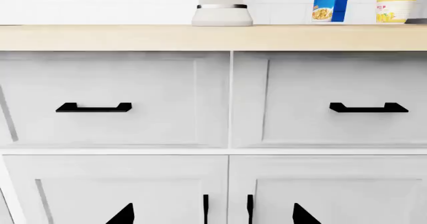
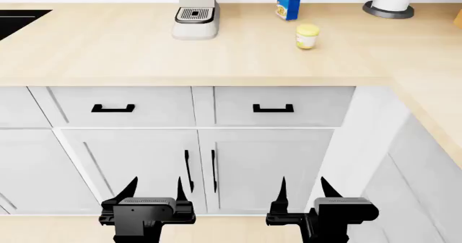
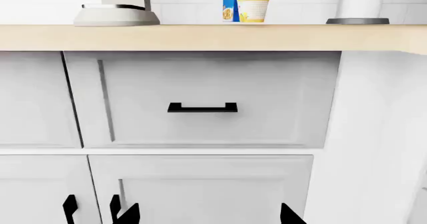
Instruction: Pick the jam and jello cup from the counter and place them in the cabinets closest to them.
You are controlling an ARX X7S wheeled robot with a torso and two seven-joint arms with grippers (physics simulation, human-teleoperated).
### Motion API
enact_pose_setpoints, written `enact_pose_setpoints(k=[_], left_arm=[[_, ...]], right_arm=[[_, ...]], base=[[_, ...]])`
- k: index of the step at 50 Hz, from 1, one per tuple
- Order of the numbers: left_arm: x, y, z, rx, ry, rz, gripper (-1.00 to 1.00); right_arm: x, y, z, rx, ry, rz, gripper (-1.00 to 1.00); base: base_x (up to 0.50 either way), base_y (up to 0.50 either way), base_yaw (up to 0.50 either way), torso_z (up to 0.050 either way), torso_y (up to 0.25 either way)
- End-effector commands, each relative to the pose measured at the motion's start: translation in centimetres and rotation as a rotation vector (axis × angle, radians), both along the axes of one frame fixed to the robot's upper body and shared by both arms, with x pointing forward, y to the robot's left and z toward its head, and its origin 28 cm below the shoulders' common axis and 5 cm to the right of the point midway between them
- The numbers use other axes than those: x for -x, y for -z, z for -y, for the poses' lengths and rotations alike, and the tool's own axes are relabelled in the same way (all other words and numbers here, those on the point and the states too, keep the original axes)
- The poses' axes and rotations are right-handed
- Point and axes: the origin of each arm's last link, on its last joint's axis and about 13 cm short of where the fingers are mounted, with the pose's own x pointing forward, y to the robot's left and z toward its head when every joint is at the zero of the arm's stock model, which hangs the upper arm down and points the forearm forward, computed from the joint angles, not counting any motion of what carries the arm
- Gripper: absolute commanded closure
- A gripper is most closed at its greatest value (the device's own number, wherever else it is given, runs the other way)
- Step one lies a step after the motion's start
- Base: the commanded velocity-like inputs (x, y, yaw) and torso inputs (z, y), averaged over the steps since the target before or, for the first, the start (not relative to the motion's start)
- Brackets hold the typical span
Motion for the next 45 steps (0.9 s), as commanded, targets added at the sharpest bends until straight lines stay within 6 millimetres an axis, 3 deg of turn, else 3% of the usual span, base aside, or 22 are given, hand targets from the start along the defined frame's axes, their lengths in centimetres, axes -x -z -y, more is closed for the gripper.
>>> enact_pose_setpoints(k=[1, 4, 45], left_arm=[[0.00, 0.01, 0.01, 0.002, -0.002, -0.004, -1.00], [-0.05, 0.02, 0.02, -0.001, -0.013, -0.013, -1.00], [-0.06, 0.06, 0.07, -0.036, -0.043, -0.013, -1.00]], right_arm=[[0.02, 0.02, -0.04, 0.002, 0.002, -0.003, -1.00], [0.07, 0.01, -0.01, 0.006, 0.002, -0.002, -1.00], [0.27, -0.28, 0.07, -0.002, 0.006, 0.027, -1.00]], base=[[0.00, 0.00, 0.00, 0.000, 0.000], [0.00, 0.00, 0.00, 0.000, 0.000], [0.00, 0.00, 0.00, 0.050, 0.000]])
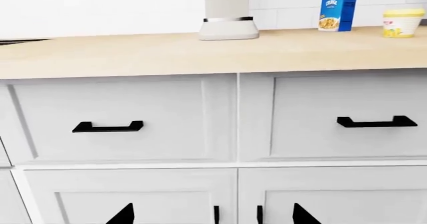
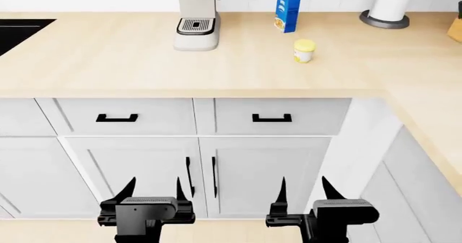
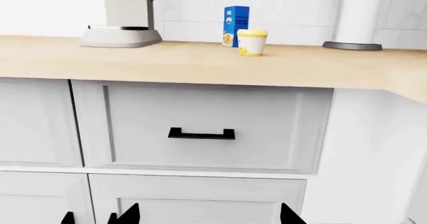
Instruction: Pick the jam and jello cup from the counter and place them in the cabinets closest to them.
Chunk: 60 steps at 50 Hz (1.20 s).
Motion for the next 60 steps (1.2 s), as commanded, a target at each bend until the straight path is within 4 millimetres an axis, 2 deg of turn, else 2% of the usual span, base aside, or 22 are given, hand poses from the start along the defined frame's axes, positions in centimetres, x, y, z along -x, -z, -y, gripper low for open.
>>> enact_pose_setpoints(k=[1, 3, 5, 11, 14, 18, 22, 30, 35, 39, 42, 45, 47, 49, 60], left_arm=[[-0.1, 0.1, -0.1, 0.004, -0.029, -0.012, -1.00], [-0.3, 0.0, -0.2, 0.040, -0.049, -0.032, -1.00], [-0.1, -1.0, -0.3, 0.021, -0.066, -0.023, -1.00], [-1.3, -8.6, -1.4, -0.083, -0.112, 0.081, -1.00], [-2.4, -11.0, -1.9, -0.103, -0.127, 0.095, -1.00], [-3.2, -12.5, -2.4, -0.108, -0.134, 0.096, -1.00], [-3.1, -13.5, -3.0, -0.128, -0.135, 0.080, -1.00], [-0.9, -16.3, -3.9, -0.173, -0.141, 0.079, -1.00], [-0.4, -17.6, -4.0, -0.175, -0.121, 0.064, -1.00], [0.3, -17.9, -4.0, -0.170, -0.096, 0.026, -1.00], [1.6, -18.4, -3.6, -0.165, -0.062, 0.000, -1.00], [2.4, -18.3, -3.2, -0.171, -0.026, -0.020, -1.00], [3.1, -18.3, -3.1, -0.182, -0.067, -0.031, -1.00], [4.1, -18.3, -2.5, -0.190, 0.000, -0.044, -1.00], [7.3, -17.5, 0.4, -0.224, 0.151, -0.060, -1.00]], right_arm=[[-0.1, -0.4, 0.2, -0.059, 0.005, -0.003, -1.00], [-0.4, -1.0, 0.4, -0.085, 0.017, -0.020, -1.00], [-0.9, -2.4, 0.4, -0.087, 0.057, -0.030, -1.00], [-3.0, -9.4, 0.9, -0.090, 0.083, 0.029, -1.00], [-3.9, -11.4, 0.9, -0.081, 0.081, 0.046, -1.00], [-4.8, -12.8, 0.8, -0.092, 0.084, 0.046, -1.00], [-4.9, -14.5, 1.2, -0.090, 0.090, 0.058, -1.00], [-4.1, -17.8, 2.4, -0.002, 0.111, 0.079, -1.00], [-3.4, -19.5, 3.0, 0.009, 0.100, 0.058, -1.00], [-2.4, -20.5, 3.1, 0.017, 0.082, 0.031, -1.00], [-1.0, -21.3, 3.2, 0.035, 0.067, 0.010, -1.00], [0.4, -20.9, 3.2, 0.058, 0.053, -0.016, -1.00], [1.2, -21.0, 3.3, 0.074, 0.086, -0.030, -1.00], [2.4, -21.2, 2.8, 0.094, -0.010, -0.044, -1.00], [8.0, -19.4, 0.8, 0.165, -0.176, -0.058, -1.00]], base=[[0.00, 0.00, 0.00, 0.050, 0.000], [0.00, 0.00, 0.00, 0.000, 0.000], [0.00, 0.00, 0.00, 0.000, 0.000], [0.00, 0.00, 0.00, 0.000, 0.000], [0.00, 0.00, 0.00, 0.000, 0.000], [0.00, 0.00, 0.00, 0.000, 0.000], [0.00, 0.00, 0.00, 0.000, 0.000], [0.00, 0.00, 0.00, 0.000, 0.000], [0.00, 0.00, 0.00, 0.000, 0.000], [0.00, 0.00, 0.00, 0.000, 0.000], [0.00, 0.00, 0.00, 0.000, 0.000], [0.00, 0.00, 0.00, 0.000, 0.000], [0.00, 0.00, 0.00, 0.000, 0.000], [0.00, 0.00, 0.00, 0.000, 0.000], [0.00, 0.00, 0.00, 0.000, 0.000]])
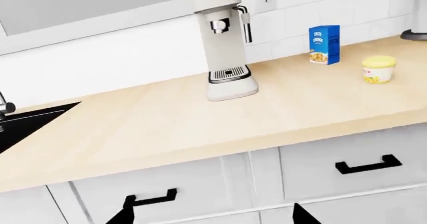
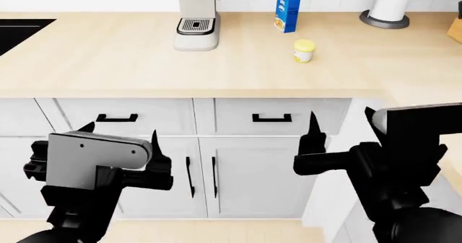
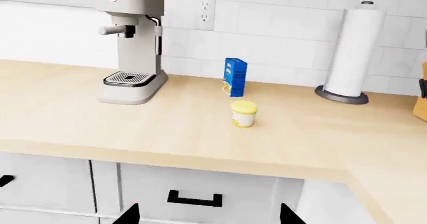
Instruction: Pick the jam and jello cup from the counter and place them in the cabinets closest to them.
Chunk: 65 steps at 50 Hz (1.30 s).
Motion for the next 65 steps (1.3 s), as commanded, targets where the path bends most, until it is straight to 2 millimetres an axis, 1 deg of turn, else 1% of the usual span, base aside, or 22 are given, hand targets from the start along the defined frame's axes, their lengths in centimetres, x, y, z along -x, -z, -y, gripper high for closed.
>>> enact_pose_setpoints(k=[1, 8, 17, 24, 31, 35, 49, 54, 60, 65], left_arm=[[3.9, 0.5, 1.9, -0.069, 0.131, -0.063, -1.00], [4.9, 1.4, 2.8, -0.097, 0.186, -0.075, -1.00], [6.1, 2.0, 3.1, -0.100, 0.213, -0.074, -1.00], [7.2, 2.5, 3.1, -0.102, 0.200, -0.041, -1.00], [7.3, 2.7, 2.4, -0.094, 0.150, 0.000, -1.00], [7.0, 2.5, 2.1, -0.098, 0.124, 0.017, -1.00], [7.0, 2.5, 2.0, -0.098, 0.121, 0.023, -1.00], [7.1, 2.6, 2.2, -0.097, 0.131, 0.018, -1.00], [7.0, 2.5, 2.2, -0.097, 0.135, 0.016, -1.00], [7.0, 2.5, 2.3, -0.095, 0.143, 0.017, -1.00]], right_arm=[[5.9, 1.1, -1.1, 0.120, -0.157, -0.027, -1.00], [7.9, 2.0, -1.5, 0.143, -0.200, -0.061, -1.00], [8.3, 2.1, -1.3, 0.155, -0.238, -0.085, -1.00], [8.4, 1.9, -1.0, 0.139, -0.224, -0.074, -1.00], [8.5, 2.0, -0.9, 0.126, -0.204, -0.077, -1.00], [8.6, 2.0, -0.9, 0.110, -0.209, -0.079, -1.00], [8.6, 1.8, -0.9, 0.089, -0.226, -0.068, -1.00], [8.6, 2.1, -1.7, 0.054, -0.233, -0.082, -1.00], [8.9, 2.6, -3.3, -0.008, -0.301, -0.119, -1.00], [8.8, 2.7, -4.3, -0.021, -0.320, -0.125, -1.00]], base=[[0.00, 0.00, 0.00, 0.000, 0.000], [0.00, 0.00, 0.00, 0.000, 0.000], [0.00, 0.00, 0.00, 0.000, 0.000], [0.00, 0.00, 0.00, 0.000, 0.000], [0.00, 0.00, 0.00, 0.000, 0.000], [0.00, 0.00, 0.00, 0.000, 0.000], [0.00, 0.00, 0.00, 0.000, 0.000], [0.00, 0.00, 0.00, 0.000, 0.000], [0.00, 0.00, 0.00, 0.000, 0.000], [0.00, 0.00, 0.00, 0.000, 0.000]])
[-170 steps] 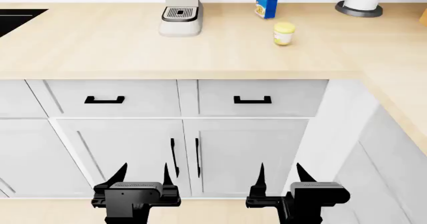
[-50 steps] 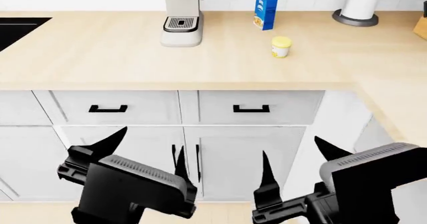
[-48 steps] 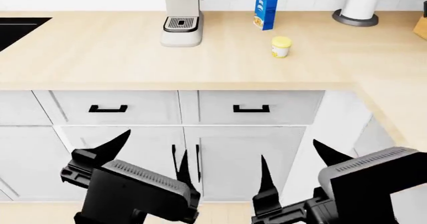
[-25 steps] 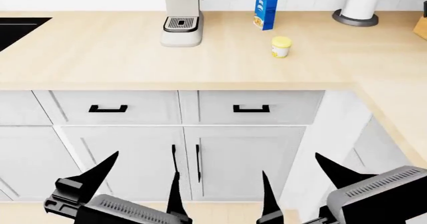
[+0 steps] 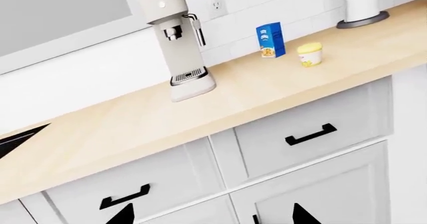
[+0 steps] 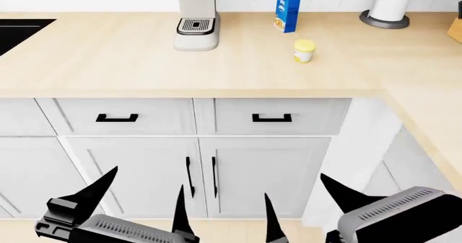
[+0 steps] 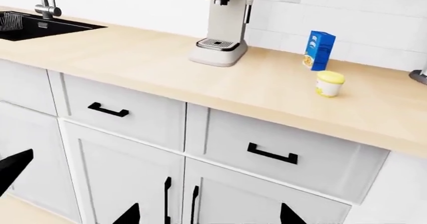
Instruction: Pick the jam and jello cup from the counter and place them in the cabinets closest to them.
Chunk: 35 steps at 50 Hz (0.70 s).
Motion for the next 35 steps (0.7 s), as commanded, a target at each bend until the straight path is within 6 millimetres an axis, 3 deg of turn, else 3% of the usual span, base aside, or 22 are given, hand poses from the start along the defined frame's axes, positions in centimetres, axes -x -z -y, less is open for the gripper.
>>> enact_pose_setpoints(k=[1, 11, 22, 35], left_arm=[[0.0, -0.1, 0.1, 0.003, 0.009, -0.001, -1.00], [0.2, 0.0, 0.1, 0.009, 0.019, -0.004, -1.00], [0.3, 0.1, 0.2, 0.017, 0.026, -0.012, -1.00], [0.4, 0.3, 0.4, 0.025, 0.036, -0.018, -1.00]], right_arm=[[0.1, 0.4, -2.0, -0.052, -0.046, -0.032, -1.00], [-0.5, 0.7, -3.2, -0.040, 0.034, -0.042, -1.00], [-2.4, 1.0, -3.1, -0.012, 0.349, -0.016, -1.00], [-0.8, 1.5, -3.7, -0.003, 0.149, -0.076, -1.00]], base=[[0.00, 0.00, 0.00, 0.000, 0.000], [0.00, 0.00, 0.00, 0.000, 0.000], [0.00, 0.00, 0.00, 0.000, 0.000], [0.00, 0.00, 0.00, 0.000, 0.000]])
